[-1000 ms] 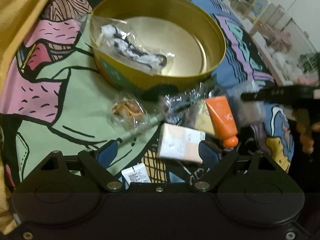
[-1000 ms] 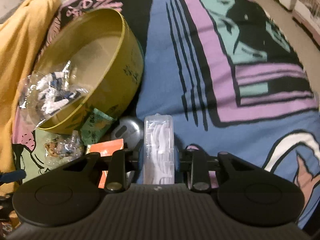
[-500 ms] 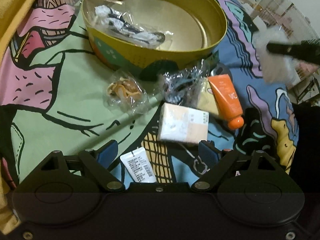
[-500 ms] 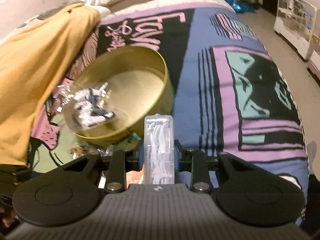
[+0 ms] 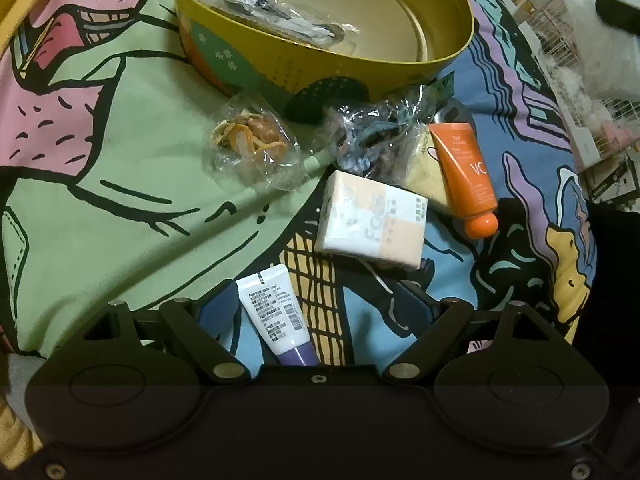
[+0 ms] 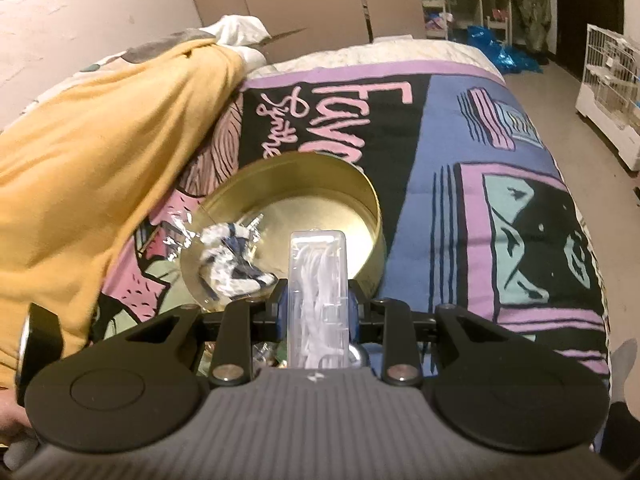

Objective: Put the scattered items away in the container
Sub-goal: 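Carry the floss box into the gold tin with the right tool while the left tool approaches the white tube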

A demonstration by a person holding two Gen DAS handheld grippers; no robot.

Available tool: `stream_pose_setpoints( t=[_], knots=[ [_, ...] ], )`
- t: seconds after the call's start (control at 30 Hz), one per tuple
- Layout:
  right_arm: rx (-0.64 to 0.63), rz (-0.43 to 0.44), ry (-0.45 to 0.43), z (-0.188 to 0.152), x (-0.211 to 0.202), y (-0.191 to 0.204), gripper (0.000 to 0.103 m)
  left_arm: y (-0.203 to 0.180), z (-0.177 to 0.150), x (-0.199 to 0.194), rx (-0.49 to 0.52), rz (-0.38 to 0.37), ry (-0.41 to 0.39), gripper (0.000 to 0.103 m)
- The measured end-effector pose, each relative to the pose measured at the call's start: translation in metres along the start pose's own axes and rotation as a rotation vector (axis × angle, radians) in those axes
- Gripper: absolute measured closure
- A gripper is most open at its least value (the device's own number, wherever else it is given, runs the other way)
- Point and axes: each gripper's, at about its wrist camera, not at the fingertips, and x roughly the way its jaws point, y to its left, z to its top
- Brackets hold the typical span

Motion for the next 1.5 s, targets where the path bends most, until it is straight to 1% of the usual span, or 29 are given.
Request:
stream_pose_setpoints(
  t=[0.23,0.43,0.53,0.77,0.8,0.83,0.87,0.9,0.97,1.0,1.03,1.13,1.2,1.27,1.5],
  knots=[
    [-0.019,0.031,-0.029,0.013,-0.005,0.009,0.072,0.001,-0.001,0.002,-0.016,0.008,0.007,0.020],
    [-0.044,0.044,-0.039,0.027,0.002,0.021,0.072,0.001,-0.001,0.006,-0.015,0.001,0.025,0.020],
    [-0.056,0.045,-0.045,0.035,0.009,0.028,0.072,0.000,-0.003,0.010,-0.009,0.003,0.043,0.020],
    [-0.061,0.044,-0.010,0.044,0.039,0.041,0.071,0.001,-0.005,0.017,-0.013,-0.001,0.068,0.021],
    [-0.055,0.043,-0.011,0.045,0.043,0.042,0.070,0.001,-0.005,0.017,-0.013,0.002,0.070,0.021],
    [-0.051,0.043,-0.018,0.046,0.046,0.043,0.065,0.001,-0.005,0.018,-0.013,0.003,0.072,0.021],
    [-0.048,0.033,-0.042,0.046,0.047,0.045,0.045,0.001,-0.006,0.019,-0.013,0.003,0.075,0.021],
    [-0.044,0.011,-0.078,0.047,0.046,0.046,0.027,0.001,-0.006,0.020,-0.012,0.002,0.079,0.021],
    [-0.051,-0.038,-0.140,0.047,0.038,0.050,0.018,0.001,-0.007,0.022,-0.006,0.002,0.086,0.021],
    [-0.061,-0.050,-0.173,0.046,0.033,0.051,0.016,0.001,-0.007,0.023,-0.005,0.004,0.089,0.021],
    [-0.071,-0.052,-0.186,0.046,0.030,0.052,0.015,0.001,-0.008,0.024,-0.003,0.006,0.092,0.021],
    [-0.064,-0.032,-0.177,0.046,0.024,0.048,0.010,0.000,-0.008,0.026,-0.002,0.011,0.101,0.021],
    [-0.060,-0.027,-0.167,0.045,0.021,0.044,0.004,-0.001,-0.008,0.027,0.002,0.011,0.107,0.022],
    [-0.056,-0.025,-0.155,0.042,0.019,0.040,0.001,-0.001,-0.009,0.028,0.001,0.009,0.110,0.022],
    [-0.045,0.012,-0.076,0.026,0.013,0.023,0.000,0.001,-0.008,0.034,-0.014,0.016,0.132,0.023]
  ],
)
